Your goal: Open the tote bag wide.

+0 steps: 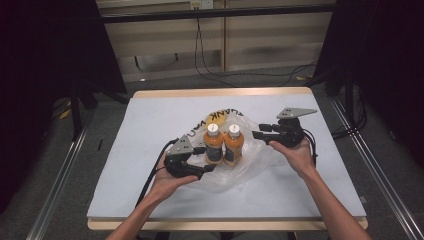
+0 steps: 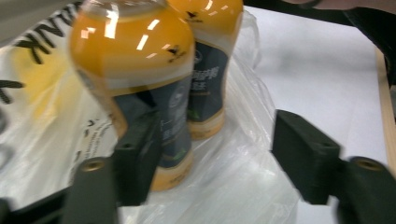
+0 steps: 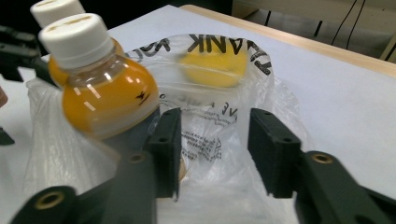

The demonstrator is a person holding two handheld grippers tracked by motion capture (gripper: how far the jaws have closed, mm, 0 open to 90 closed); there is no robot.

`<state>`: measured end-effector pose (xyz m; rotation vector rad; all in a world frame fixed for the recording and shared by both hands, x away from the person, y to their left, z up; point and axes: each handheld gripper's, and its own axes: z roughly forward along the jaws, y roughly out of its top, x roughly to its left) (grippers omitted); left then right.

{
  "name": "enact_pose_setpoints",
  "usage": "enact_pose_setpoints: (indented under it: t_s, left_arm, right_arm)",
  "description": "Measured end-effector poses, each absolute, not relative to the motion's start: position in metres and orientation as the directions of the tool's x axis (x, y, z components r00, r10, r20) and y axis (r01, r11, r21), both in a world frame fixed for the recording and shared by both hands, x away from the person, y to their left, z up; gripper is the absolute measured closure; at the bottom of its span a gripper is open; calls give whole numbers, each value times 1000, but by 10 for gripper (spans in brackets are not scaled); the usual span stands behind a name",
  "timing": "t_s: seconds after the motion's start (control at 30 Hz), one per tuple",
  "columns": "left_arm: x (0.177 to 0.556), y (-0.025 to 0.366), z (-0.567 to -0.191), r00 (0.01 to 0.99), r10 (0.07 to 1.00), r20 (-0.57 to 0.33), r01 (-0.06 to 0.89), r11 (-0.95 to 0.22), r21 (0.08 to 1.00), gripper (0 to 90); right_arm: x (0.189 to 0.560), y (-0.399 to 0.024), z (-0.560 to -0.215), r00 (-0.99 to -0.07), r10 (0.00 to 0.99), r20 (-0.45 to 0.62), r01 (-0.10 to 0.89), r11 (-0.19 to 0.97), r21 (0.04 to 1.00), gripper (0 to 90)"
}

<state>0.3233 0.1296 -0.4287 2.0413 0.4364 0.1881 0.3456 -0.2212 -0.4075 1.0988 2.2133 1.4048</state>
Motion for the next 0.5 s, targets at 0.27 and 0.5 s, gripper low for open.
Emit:
enact_pose_setpoints:
  t_s: [0.27, 0.5]
  left_arm:
    - [322, 153, -423, 903, 427, -43, 242, -425, 872, 163]
    - [316, 181, -427, 867, 496, -43, 291, -435, 852, 85]
  right_arm:
    - [318, -235, -403, -639, 758, 128, 439, 224, 870, 296]
    - [294, -245, -403, -629, 768, 120, 419, 205, 885, 203]
